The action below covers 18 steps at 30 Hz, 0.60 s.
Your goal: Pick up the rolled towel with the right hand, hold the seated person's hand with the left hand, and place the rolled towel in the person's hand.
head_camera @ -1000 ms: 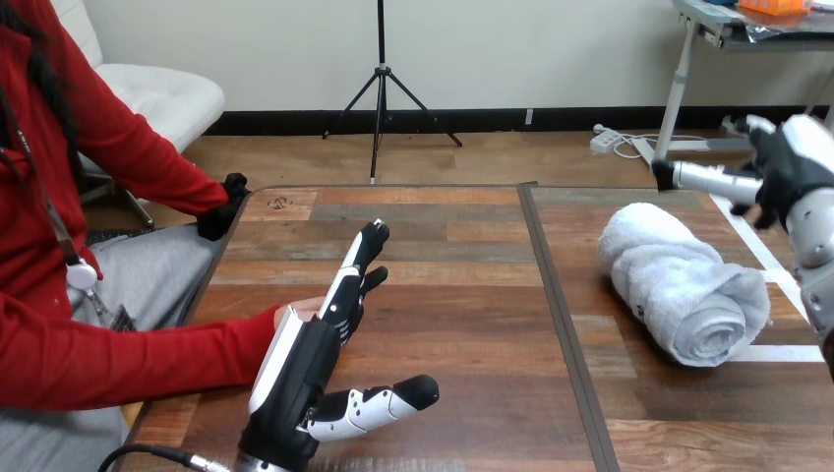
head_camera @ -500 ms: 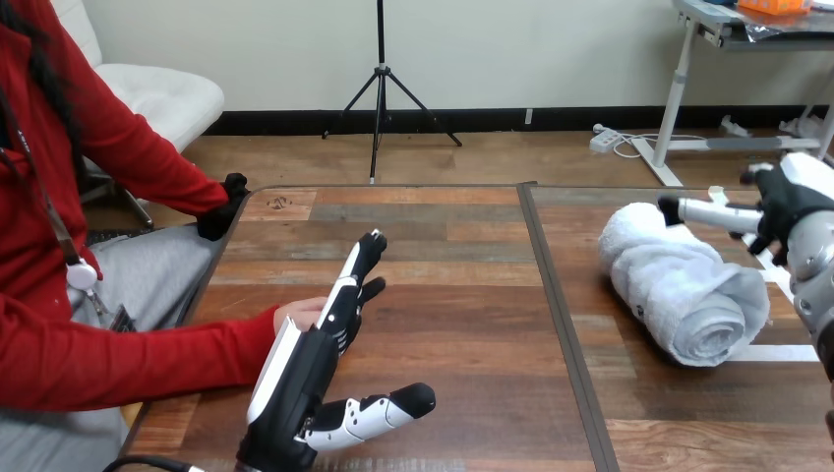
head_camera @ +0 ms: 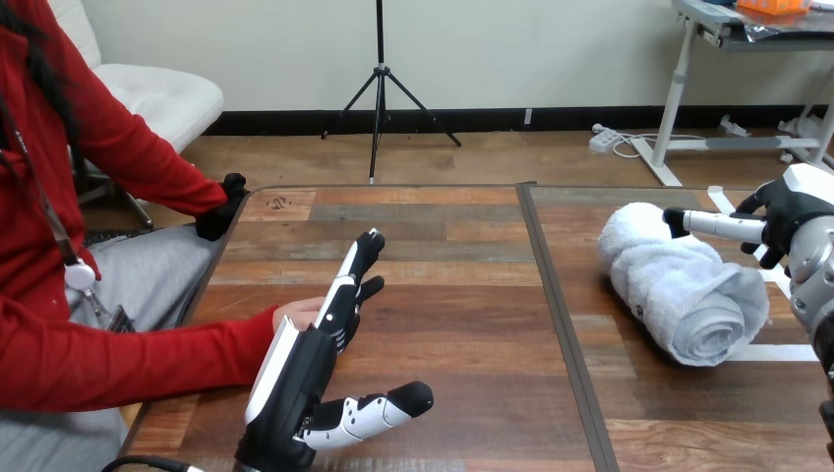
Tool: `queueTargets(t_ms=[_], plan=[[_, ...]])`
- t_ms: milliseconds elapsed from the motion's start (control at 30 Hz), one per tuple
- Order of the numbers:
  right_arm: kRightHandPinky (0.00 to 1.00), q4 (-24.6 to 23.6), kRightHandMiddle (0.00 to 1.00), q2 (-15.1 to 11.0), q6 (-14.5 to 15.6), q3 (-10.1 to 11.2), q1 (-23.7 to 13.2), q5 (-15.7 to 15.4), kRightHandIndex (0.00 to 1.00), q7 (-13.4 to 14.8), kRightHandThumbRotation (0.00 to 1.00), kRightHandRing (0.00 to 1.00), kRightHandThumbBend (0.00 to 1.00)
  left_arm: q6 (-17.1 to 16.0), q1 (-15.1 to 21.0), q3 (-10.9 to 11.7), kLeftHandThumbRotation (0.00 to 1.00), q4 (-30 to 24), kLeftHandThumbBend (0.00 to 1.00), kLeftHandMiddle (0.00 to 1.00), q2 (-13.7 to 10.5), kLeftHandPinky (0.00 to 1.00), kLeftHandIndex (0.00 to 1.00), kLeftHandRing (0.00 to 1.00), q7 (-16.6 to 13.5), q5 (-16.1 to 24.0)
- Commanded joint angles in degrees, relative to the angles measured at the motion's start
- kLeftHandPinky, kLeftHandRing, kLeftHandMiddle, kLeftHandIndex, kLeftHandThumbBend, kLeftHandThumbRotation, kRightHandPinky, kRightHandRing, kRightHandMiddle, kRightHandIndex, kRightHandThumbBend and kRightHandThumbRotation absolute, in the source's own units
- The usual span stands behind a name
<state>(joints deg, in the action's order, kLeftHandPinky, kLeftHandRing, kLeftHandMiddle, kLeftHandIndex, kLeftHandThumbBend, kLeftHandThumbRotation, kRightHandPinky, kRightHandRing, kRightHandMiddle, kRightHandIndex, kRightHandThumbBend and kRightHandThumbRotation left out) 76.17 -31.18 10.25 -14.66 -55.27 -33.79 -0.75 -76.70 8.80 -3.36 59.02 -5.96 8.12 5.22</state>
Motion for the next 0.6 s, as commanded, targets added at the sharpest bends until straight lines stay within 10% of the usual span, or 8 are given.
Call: queueTargets(t_ms=[0,567], plan=[[0.39,0.41,0.59,2.36,-0.32,-1.77,-7.7,-0.96,0.72,1.5,0.8,0.49,1.0,-2.81,1.73,0.85,0.63,-3.36,1.0,1.0,-0.37,0.93,1.0,1.0,-0.73,0.23],[0.36,1.45,0.54,3.68,0.49,-1.88,-5.07,-0.1,0.66,2.07,0.8,0.47,1.0,-3.46,-0.52,0.65,0.63,-5.11,1.0,1.0,-1.15,0.95,1.0,1.0,-0.33,-0.87]])
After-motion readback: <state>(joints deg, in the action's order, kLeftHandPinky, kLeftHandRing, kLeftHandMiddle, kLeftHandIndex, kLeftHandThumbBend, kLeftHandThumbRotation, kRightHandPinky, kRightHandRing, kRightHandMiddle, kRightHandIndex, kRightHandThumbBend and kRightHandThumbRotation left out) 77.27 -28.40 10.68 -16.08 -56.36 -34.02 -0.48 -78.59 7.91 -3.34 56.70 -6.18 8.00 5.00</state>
